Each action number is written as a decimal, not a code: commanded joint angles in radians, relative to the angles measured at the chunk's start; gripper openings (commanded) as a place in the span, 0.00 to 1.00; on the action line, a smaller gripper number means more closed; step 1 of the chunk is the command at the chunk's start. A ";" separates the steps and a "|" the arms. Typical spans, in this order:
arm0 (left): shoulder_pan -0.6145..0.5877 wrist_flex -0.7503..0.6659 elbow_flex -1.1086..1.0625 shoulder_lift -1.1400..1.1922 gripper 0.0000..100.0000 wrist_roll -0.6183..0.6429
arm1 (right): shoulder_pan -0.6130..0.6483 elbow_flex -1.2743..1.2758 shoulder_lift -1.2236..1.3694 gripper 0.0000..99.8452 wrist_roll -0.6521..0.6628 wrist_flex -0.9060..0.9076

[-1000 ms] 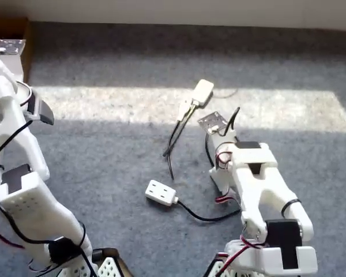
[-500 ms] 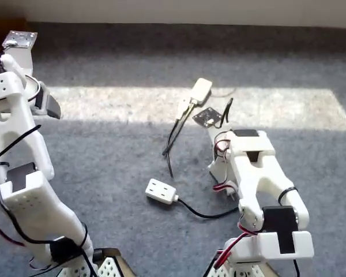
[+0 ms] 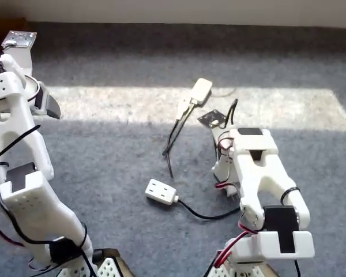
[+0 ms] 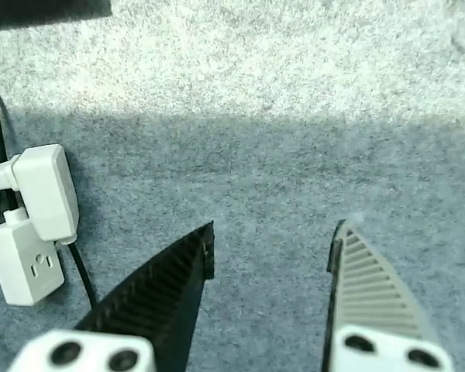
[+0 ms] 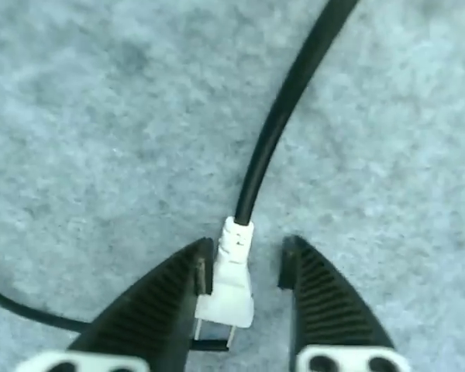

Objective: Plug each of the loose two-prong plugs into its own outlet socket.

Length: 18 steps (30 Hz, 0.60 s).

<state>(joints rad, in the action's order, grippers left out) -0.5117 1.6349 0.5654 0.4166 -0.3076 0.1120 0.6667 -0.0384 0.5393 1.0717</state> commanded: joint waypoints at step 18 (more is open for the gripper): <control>-0.010 0.008 0.031 -0.015 0.25 -0.011 | 0.137 -0.031 -0.002 0.05 -0.095 -0.048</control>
<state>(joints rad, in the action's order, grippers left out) -0.5132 1.6349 0.5654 0.4166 -0.3138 0.2363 0.6682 -0.0368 0.4549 1.0457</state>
